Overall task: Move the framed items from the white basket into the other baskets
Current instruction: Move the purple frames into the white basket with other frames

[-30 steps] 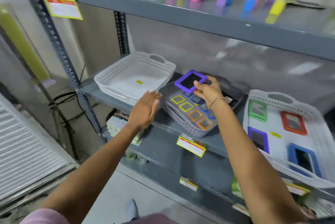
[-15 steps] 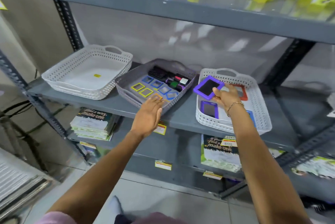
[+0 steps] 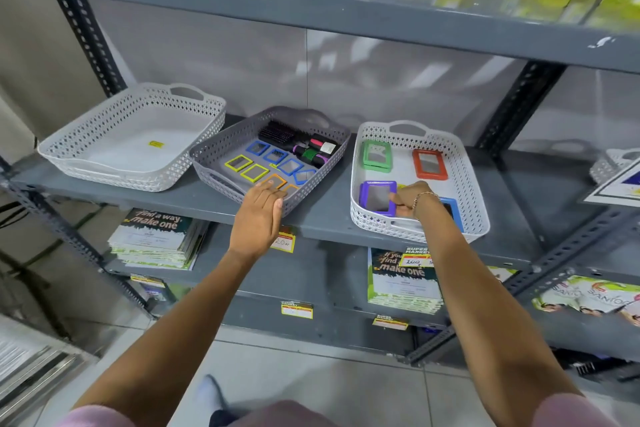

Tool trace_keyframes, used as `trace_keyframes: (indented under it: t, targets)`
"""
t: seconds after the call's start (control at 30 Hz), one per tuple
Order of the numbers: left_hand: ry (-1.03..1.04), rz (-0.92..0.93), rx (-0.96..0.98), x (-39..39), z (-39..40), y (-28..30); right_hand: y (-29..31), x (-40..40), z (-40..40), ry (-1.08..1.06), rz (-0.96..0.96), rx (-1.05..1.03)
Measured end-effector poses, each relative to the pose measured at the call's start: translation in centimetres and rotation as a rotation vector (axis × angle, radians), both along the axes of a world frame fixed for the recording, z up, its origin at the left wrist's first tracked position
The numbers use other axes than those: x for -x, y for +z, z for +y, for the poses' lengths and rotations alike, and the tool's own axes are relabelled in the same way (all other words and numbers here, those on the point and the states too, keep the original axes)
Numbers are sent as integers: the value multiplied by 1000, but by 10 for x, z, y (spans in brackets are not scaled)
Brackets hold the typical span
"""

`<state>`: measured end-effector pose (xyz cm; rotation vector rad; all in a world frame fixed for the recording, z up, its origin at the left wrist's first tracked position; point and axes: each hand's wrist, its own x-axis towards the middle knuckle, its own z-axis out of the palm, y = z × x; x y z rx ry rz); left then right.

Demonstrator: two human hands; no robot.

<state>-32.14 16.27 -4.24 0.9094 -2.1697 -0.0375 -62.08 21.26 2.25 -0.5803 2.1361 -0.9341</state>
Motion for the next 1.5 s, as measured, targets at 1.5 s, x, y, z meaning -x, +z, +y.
trace_keyframes:
  t: [1.5]
  targets:
    - [-53, -109, -77, -8, -2, 10, 17, -18, 6, 46, 463, -149]
